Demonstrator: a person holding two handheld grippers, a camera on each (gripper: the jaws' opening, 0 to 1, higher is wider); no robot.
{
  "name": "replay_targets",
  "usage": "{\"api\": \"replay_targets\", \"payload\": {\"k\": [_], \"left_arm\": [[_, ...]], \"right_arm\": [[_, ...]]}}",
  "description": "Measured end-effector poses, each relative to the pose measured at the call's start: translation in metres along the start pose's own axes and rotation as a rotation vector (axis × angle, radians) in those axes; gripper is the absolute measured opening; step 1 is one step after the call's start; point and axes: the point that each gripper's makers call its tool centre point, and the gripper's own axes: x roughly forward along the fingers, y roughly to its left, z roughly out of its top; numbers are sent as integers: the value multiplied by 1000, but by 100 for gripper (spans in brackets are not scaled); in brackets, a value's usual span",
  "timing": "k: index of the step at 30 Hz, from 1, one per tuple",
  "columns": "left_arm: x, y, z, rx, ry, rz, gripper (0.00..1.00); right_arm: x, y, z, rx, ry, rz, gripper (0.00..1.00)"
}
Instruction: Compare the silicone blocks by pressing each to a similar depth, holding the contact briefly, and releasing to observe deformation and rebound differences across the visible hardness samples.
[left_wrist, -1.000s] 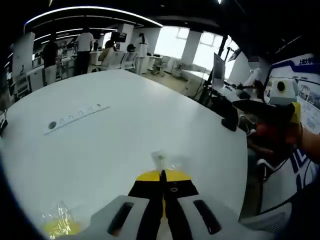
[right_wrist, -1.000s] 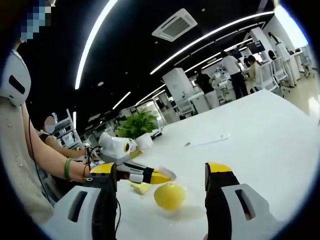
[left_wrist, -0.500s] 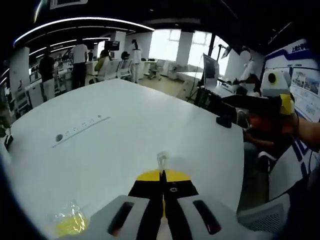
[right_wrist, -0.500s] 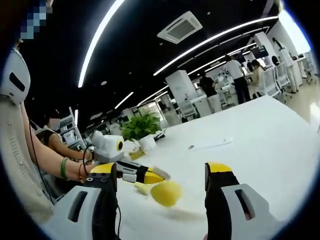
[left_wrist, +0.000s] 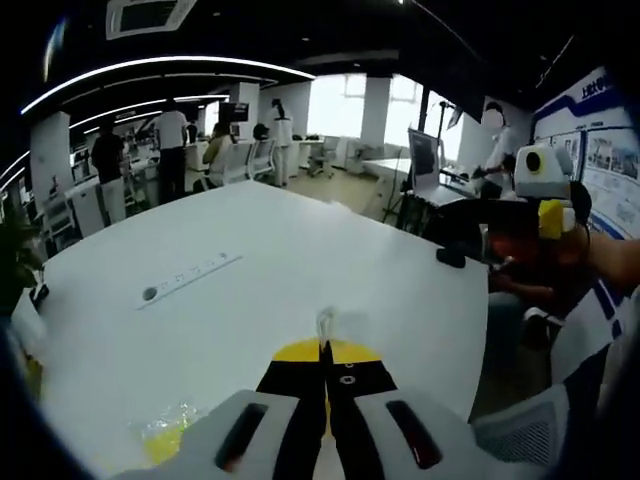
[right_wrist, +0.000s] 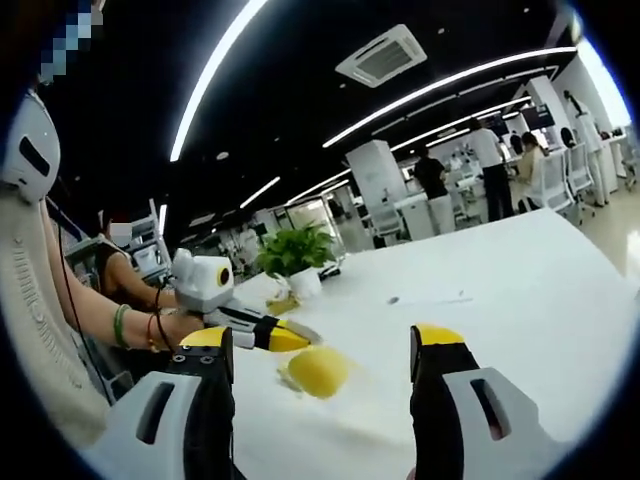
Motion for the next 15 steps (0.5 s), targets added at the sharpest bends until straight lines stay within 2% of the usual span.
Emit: {"api": "replay_targets", "payload": {"k": [11, 15], "left_arm": [[-43, 11, 30, -34, -60, 34, 0], [-59, 12, 40, -28, -81, 32, 0]], "right_arm": [[12, 19, 4, -50, 71, 49, 69], [20, 27, 4, -92, 108, 76, 74]]}}
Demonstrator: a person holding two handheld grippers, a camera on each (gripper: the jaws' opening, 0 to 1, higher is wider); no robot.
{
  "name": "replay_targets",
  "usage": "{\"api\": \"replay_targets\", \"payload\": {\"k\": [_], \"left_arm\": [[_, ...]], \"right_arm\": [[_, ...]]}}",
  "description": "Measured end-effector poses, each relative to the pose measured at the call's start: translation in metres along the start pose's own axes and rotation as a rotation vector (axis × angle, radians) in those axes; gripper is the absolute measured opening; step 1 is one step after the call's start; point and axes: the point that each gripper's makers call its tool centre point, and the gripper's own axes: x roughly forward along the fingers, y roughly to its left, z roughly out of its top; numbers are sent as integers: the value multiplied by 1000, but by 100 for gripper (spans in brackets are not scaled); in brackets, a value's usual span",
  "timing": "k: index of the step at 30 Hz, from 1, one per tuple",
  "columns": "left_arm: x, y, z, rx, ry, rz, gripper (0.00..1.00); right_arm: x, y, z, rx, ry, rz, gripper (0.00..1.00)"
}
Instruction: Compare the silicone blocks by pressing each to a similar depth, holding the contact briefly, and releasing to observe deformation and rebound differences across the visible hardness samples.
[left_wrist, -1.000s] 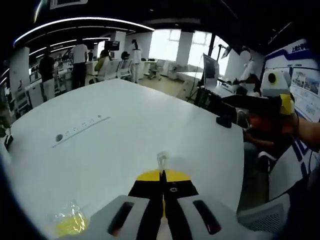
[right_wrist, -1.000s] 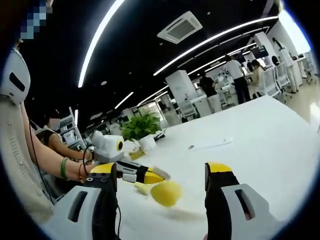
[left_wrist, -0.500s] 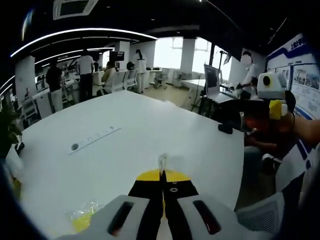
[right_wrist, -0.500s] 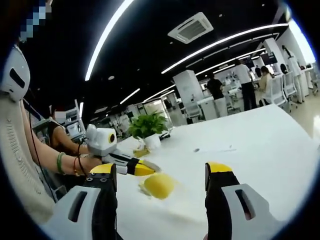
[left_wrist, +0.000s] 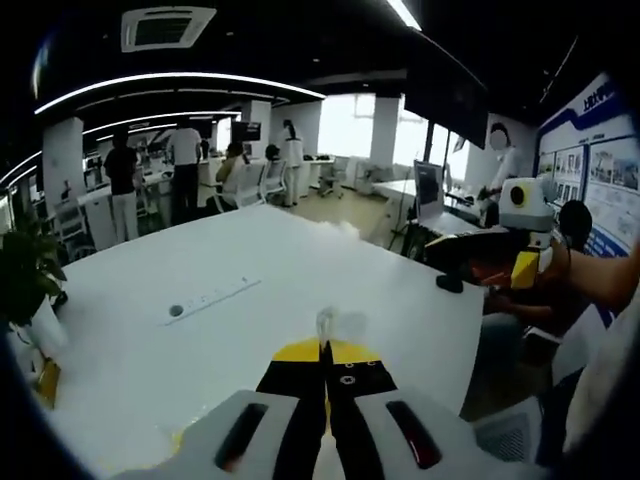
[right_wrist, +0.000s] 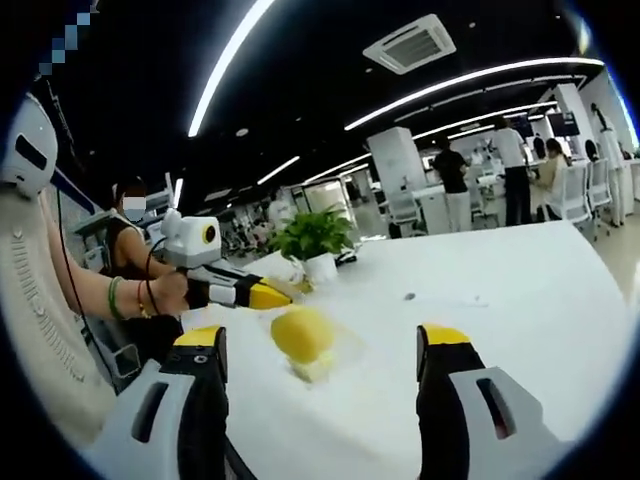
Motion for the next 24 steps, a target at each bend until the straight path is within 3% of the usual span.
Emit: {"api": "replay_targets", "payload": {"k": [7, 17, 24], "left_arm": [[-29, 3, 19, 5, -45, 0, 0], [-54, 2, 29, -13, -52, -18, 0], [-68, 0, 44, 5, -72, -29, 0]], "right_arm": [[15, 15, -2, -97, 88, 56, 77], [33, 28, -1, -179, 163, 110, 81], [50, 39, 15, -252, 193, 162, 83]]}}
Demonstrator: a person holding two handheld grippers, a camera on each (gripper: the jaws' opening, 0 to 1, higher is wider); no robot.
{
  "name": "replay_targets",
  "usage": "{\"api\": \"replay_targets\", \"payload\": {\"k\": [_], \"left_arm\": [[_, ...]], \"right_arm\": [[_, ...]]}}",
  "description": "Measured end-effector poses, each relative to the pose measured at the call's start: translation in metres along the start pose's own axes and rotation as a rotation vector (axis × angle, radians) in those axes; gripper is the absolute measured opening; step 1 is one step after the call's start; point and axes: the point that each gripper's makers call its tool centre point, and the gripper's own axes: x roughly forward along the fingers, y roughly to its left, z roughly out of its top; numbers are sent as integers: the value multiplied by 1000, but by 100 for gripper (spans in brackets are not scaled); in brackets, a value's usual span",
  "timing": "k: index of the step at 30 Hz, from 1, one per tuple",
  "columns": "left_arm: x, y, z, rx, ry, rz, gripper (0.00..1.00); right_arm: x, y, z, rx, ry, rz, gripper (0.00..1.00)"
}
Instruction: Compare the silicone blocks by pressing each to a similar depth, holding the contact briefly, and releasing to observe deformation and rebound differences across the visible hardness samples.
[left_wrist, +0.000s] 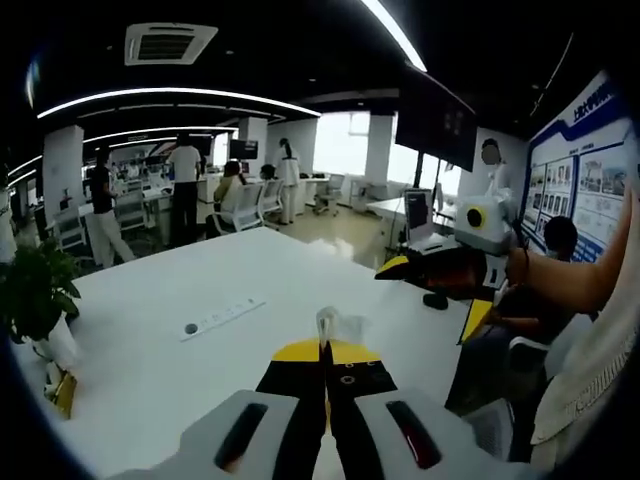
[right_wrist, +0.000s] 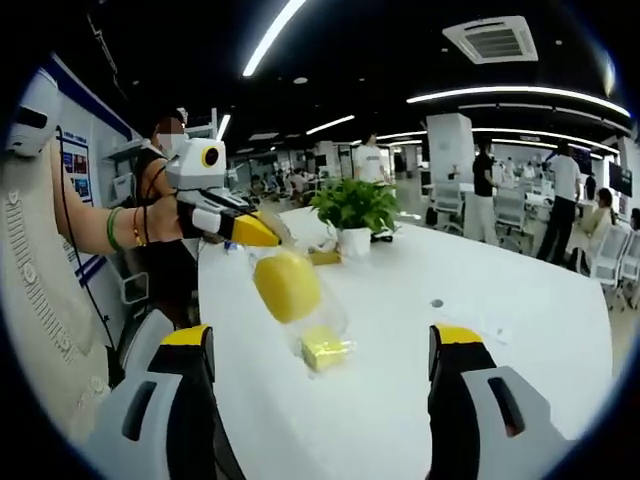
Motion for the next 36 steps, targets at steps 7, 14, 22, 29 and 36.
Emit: {"api": "replay_targets", "payload": {"k": [7, 14, 22, 29, 36], "left_arm": [[-10, -4, 18, 27, -20, -21, 0], [-12, -9, 30, 54, -31, -50, 0], [-7, -16, 30, 73, -19, -85, 0], [-3, -20, 32, 74, -20, -118, 0], [0, -20, 32, 74, -18, -133, 0]], "right_arm": [[14, 2, 17, -58, 31, 39, 86], [30, 9, 21, -120, 103, 97, 87], [45, 15, 25, -159, 132, 160, 82], [61, 22, 19, -170, 177, 214, 82], [73, 27, 15, -191, 208, 251, 81]]}}
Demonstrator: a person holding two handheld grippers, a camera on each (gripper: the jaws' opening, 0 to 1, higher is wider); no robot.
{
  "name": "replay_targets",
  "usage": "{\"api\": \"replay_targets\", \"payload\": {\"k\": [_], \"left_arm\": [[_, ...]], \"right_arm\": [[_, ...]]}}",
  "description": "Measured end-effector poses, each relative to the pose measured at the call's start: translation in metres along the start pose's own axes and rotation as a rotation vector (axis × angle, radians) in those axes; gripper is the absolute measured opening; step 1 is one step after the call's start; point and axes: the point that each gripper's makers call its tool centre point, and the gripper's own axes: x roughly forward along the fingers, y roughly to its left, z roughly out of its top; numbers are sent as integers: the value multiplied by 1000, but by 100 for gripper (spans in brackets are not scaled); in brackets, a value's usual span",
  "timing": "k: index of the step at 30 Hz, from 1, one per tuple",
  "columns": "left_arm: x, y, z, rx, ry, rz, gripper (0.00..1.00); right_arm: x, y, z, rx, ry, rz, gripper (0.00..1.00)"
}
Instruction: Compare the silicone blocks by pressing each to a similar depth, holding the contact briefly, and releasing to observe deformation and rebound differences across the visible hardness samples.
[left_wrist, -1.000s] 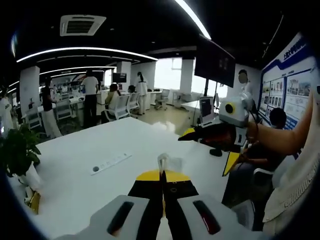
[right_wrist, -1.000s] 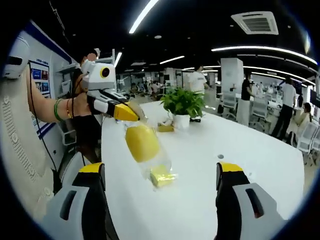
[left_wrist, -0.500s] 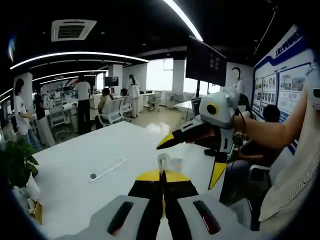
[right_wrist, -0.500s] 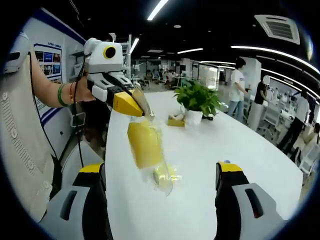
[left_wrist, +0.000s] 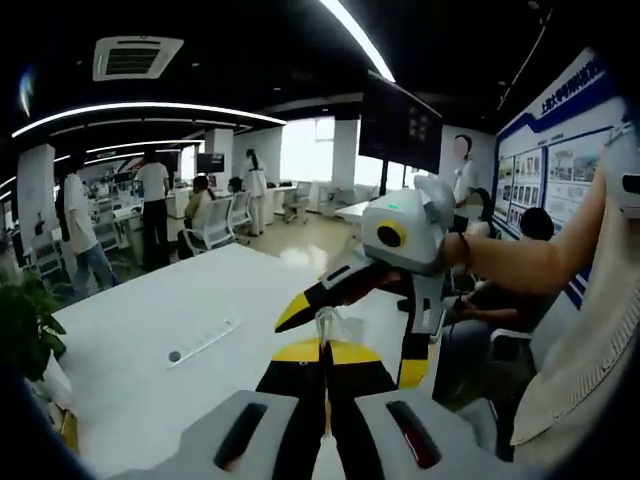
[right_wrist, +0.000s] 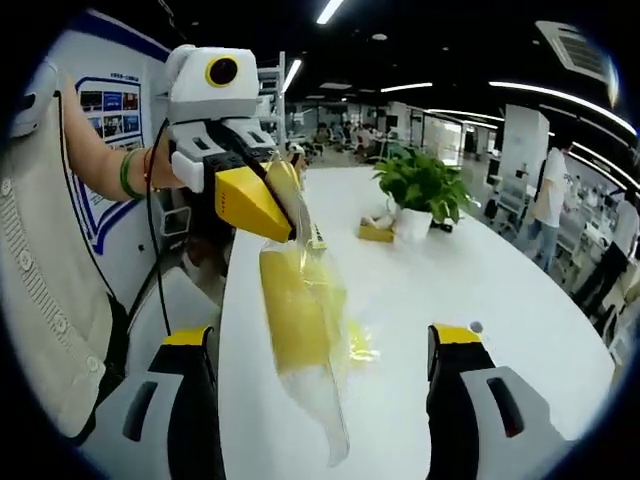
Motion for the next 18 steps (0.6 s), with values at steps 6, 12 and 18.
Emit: {"api": "replay_targets", "payload": {"k": [6, 12, 18], "left_arm": [[4, -1, 0, -1, 5, -20, 0], [10, -7, 3, 13, 3, -48, 0], [12, -12, 5, 31, 4, -75, 0]], "right_arm": [[9, 1, 4, -14, 1, 43, 75], [20, 8, 0, 16, 39, 105, 63], [22, 9, -1, 5, 35, 113, 49]]}}
